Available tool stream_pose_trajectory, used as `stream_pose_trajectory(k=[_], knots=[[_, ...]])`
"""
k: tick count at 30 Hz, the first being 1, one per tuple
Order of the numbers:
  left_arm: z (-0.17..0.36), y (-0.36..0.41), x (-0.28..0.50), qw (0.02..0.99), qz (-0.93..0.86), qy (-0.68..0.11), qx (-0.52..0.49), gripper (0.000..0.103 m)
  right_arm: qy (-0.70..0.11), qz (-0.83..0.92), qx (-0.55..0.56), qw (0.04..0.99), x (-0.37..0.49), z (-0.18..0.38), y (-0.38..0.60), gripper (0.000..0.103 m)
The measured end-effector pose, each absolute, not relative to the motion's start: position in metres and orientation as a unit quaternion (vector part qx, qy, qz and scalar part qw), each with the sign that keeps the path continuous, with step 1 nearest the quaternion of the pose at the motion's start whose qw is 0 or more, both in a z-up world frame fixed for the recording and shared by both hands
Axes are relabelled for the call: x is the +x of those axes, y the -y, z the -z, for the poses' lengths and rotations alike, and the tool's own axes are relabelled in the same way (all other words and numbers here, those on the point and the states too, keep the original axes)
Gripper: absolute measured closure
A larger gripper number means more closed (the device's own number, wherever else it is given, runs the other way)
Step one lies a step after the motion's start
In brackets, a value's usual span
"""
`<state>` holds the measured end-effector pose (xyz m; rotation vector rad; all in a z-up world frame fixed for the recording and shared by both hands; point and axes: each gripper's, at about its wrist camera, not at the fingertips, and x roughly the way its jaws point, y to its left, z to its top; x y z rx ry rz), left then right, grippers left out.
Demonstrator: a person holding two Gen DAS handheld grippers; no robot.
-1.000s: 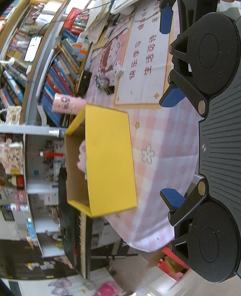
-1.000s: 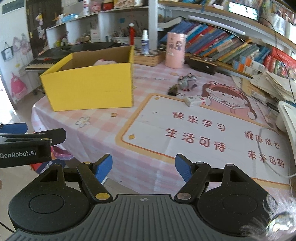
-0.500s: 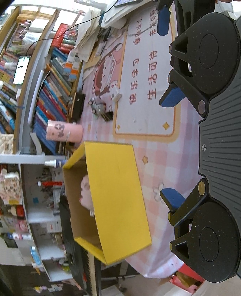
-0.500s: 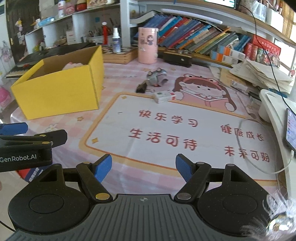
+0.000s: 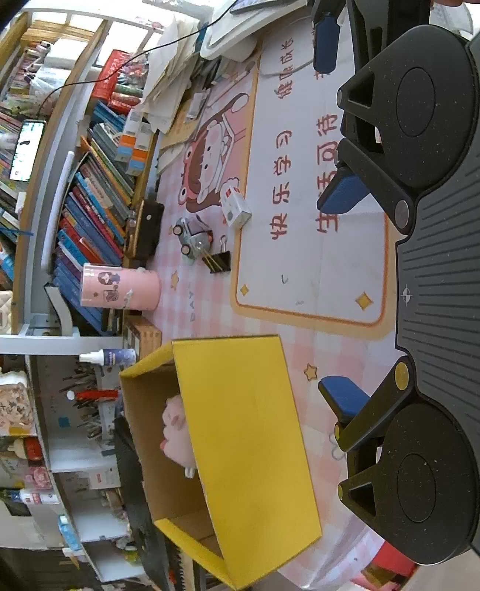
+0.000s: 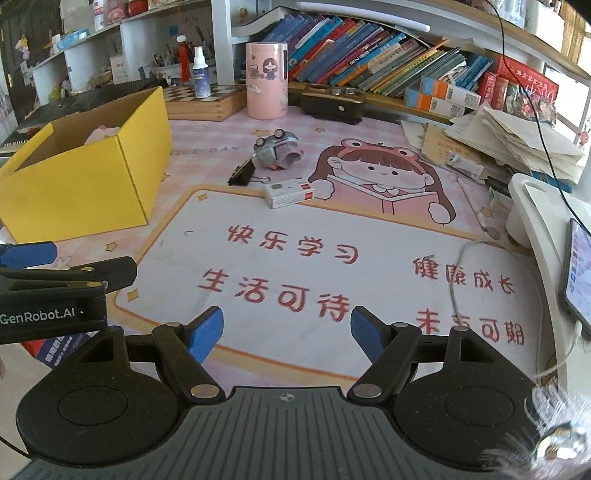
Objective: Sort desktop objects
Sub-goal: 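Move both open tools toward the small white box and black binder clip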
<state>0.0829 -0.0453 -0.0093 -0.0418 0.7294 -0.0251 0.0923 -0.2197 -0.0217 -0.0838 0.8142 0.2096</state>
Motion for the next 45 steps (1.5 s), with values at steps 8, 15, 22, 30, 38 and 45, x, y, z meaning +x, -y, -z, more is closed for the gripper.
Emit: stream_pose_trajectory(k=[8,15,22,30,38,45], knots=[[0.013,0.068,0.109,0.931,0.007,-0.364,-0.025,0.007,-0.403,-0.111,-0.048,0.907,0.121,0.025,0.239,0.029],[0.012,0.086,0.130,0.933,-0.005,-0.360,-0.025,0.007,-0.404,-0.119,-0.046,0.906,0.148,0.027,0.257,0.029],[0.004,0.097,0.147,0.937,-0.028,-0.347,-0.025,0.007,-0.400,-0.139,-0.045,0.905,0.172,0.026,0.267,0.029],[-0.010,0.108,0.167,0.947,-0.039,-0.317,-0.009,0.007,-0.389,-0.165,-0.037,0.906,0.196,0.025,0.276,0.029],[-0.022,0.109,0.186,0.950,-0.058,-0.306,-0.002,0.007,-0.366,-0.197,-0.036,0.909,0.220,0.030,0.273,0.029],[-0.025,0.108,0.200,0.949,-0.068,-0.307,0.005,0.007,-0.341,-0.234,-0.065,0.908,0.249,0.045,0.255,0.030]])
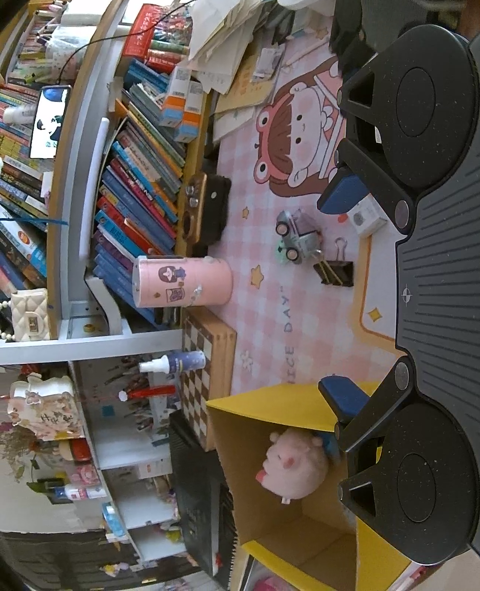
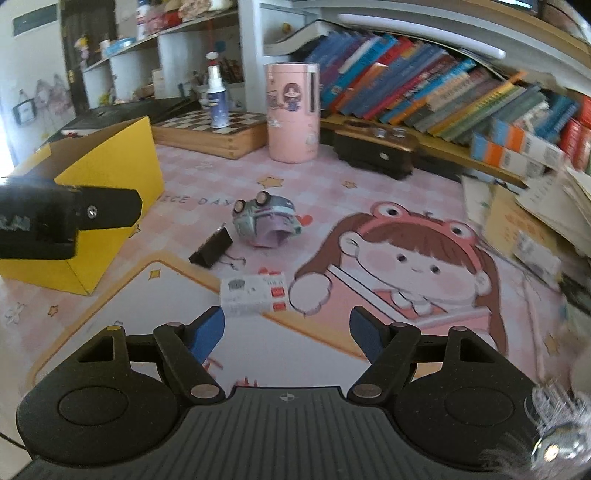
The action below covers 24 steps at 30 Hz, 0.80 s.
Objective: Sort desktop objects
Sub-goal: 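Move both open tools toward the small white box and black binder clip, then grasp the small white box with the right tool while the left tool grasps the black binder clip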
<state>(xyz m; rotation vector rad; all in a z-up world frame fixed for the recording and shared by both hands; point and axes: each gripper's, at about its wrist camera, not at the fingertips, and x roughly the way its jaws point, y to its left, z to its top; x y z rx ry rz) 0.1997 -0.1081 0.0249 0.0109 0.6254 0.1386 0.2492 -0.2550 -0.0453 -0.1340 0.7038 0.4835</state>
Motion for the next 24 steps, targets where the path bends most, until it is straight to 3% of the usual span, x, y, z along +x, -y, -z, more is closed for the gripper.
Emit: stream_pose_trajectory(k=[15,17,18,24], knots=[[-0.021,0.106,0.222,0.942,-0.077,-0.328,0.009,0.007,-0.344,-0.287,-0.087,0.890,0.283,0.080,0.216,0.032],[-0.019,0.108,0.224,0.941,-0.075,-0.329,0.009,0.007,-0.339,-0.288,-0.092,0.891,0.284,0.081,0.215,0.041],[-0.019,0.108,0.225,0.941,-0.073,-0.330,0.008,0.007,-0.334,-0.290,-0.095,0.892,0.283,0.080,0.216,0.051],[-0.011,0.112,0.237,0.939,-0.056,-0.339,0.003,0.009,-0.341,-0.287,-0.099,0.890,0.279,0.075,0.225,0.052]])
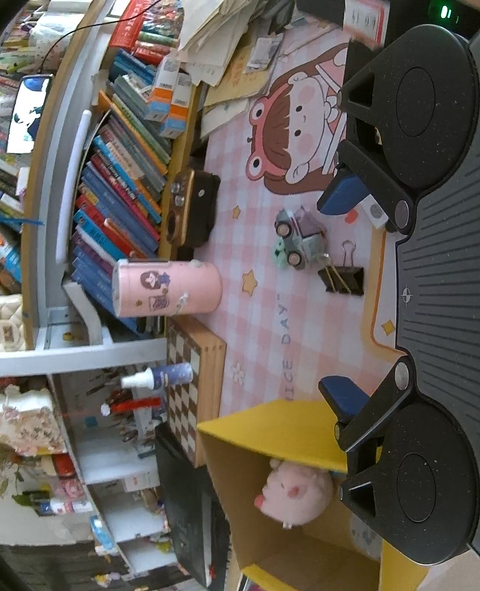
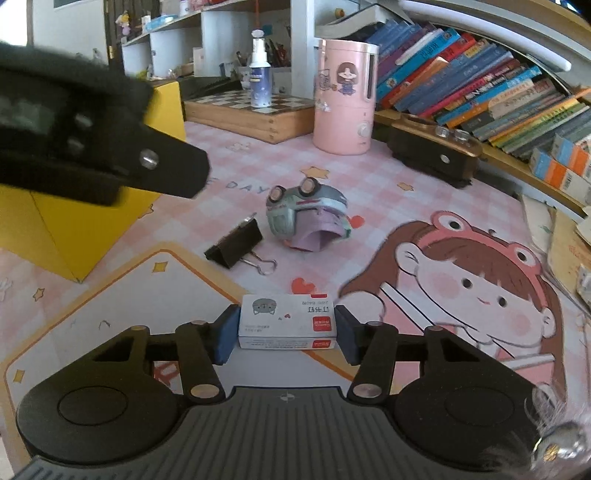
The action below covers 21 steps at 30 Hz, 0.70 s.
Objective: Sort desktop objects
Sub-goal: 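Grasp the small white box with the right tool while the left tool grasps the black binder clip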
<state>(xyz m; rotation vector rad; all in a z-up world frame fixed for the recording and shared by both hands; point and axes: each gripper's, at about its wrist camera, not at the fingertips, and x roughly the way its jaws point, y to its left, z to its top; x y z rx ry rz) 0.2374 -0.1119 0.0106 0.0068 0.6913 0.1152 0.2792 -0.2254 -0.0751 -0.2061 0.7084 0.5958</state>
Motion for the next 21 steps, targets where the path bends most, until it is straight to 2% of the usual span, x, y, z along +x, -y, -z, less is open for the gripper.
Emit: stream_pose_trajectory(k=[2,4,6,7,9,12,17,20,21], knots=[[-0.006,0.116,0.244,0.937,-0.049,-0.345,0.013,0.010,-0.346,-0.279,-0.099,0.890,0.276,0.071,0.232,0.052],[0.000,0.121,0.250,0.934,-0.043,-0.354,0.027,0.019,-0.348,-0.269,-0.102,0.892,0.271,0.068,0.240,0.052],[0.008,0.126,0.258,0.930,-0.041,-0.364,0.043,0.033,-0.353,-0.259,-0.099,0.894,0.268,0.065,0.248,0.052],[0.013,0.128,0.262,0.928,-0.040,-0.368,0.052,0.035,-0.355,-0.255,-0.095,0.894,0.268,0.064,0.252,0.052],[0.022,0.132,0.269,0.924,-0.039,-0.375,0.069,0.048,-0.359,-0.247,-0.086,0.896,0.268,0.062,0.259,0.052],[0.032,0.136,0.277,0.919,-0.038,-0.381,0.092,0.061,-0.363,-0.238,-0.071,0.898,0.270,0.058,0.267,0.052],[0.044,0.145,0.288,0.918,-0.044,-0.371,0.132,0.068,-0.364,-0.232,-0.065,0.900,0.272,0.054,0.273,0.052],[0.052,0.151,0.294,0.914,-0.041,-0.370,0.160,0.076,-0.364,-0.231,-0.067,0.900,0.272,0.053,0.275,0.052],[0.055,0.153,0.296,0.913,-0.041,-0.371,0.166,0.083,-0.364,-0.230,-0.067,0.900,0.273,0.053,0.276,0.052]])
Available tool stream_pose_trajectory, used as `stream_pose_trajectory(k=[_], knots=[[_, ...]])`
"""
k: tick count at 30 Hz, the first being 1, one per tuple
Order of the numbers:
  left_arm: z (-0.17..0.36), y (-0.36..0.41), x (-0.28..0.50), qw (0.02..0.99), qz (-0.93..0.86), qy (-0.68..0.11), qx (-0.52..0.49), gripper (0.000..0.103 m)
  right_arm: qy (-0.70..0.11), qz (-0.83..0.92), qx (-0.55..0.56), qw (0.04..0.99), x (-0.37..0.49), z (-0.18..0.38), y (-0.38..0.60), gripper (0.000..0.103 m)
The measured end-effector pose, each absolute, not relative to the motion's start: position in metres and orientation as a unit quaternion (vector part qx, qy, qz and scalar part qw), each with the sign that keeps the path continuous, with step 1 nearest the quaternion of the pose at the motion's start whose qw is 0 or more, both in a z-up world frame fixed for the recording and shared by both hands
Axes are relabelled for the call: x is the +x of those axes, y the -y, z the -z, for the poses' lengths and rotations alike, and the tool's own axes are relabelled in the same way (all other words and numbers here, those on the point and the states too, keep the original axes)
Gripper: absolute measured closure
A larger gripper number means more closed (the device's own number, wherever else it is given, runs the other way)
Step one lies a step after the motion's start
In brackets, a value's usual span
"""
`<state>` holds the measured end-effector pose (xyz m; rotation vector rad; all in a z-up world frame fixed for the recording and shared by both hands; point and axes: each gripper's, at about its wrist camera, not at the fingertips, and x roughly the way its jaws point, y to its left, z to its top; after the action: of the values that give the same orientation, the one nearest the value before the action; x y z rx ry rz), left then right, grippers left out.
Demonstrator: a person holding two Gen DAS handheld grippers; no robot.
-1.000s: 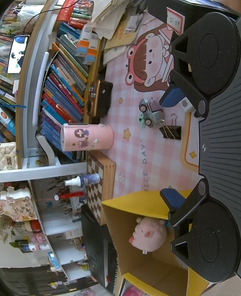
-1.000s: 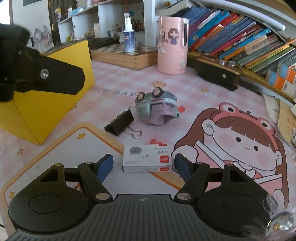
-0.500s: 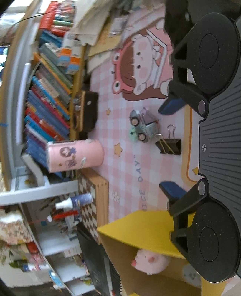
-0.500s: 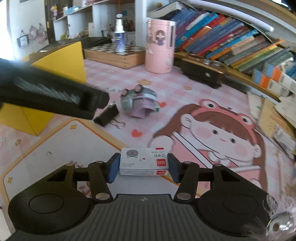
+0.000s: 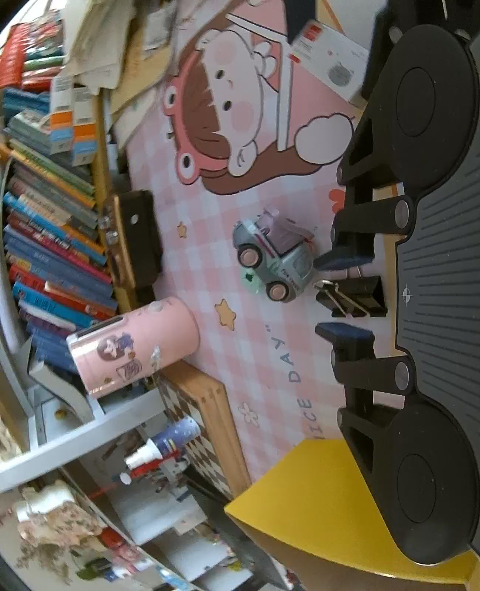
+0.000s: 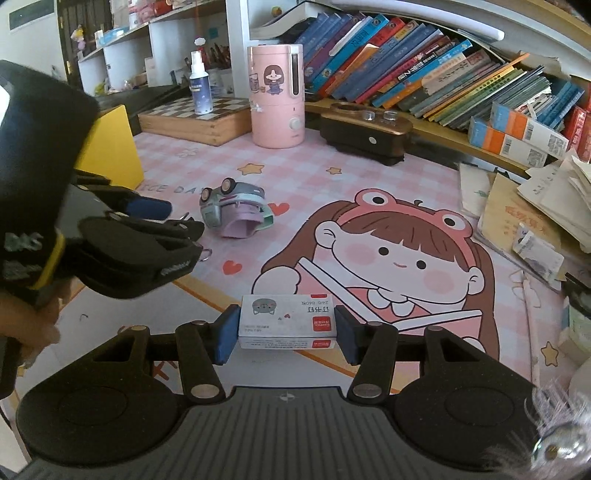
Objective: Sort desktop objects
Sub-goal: 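Grasp the small white box with the right tool while the left tool grasps the black binder clip, then carry the white box and binder clip with both tools toward the yellow box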
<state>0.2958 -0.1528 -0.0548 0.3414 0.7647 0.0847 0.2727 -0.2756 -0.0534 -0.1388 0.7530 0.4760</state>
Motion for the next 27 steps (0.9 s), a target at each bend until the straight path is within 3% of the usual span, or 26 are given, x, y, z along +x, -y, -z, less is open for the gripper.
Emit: stream_pose_trajectory(k=[2,7,27], knots=[[0.058,0.154,0.297,0.910,-0.044,-0.371,0.178,0.094,-0.365,-0.229,-0.068,0.900,0.273,0.054,0.276,0.052],[0.052,0.151,0.291,0.918,-0.043,-0.354,0.176,0.103,-0.366,-0.229,-0.068,0.899,0.273,0.053,0.276,0.052],[0.005,0.119,0.218,0.942,-0.024,-0.333,0.035,0.103,-0.353,-0.234,-0.064,0.903,0.244,0.033,0.271,0.052]])
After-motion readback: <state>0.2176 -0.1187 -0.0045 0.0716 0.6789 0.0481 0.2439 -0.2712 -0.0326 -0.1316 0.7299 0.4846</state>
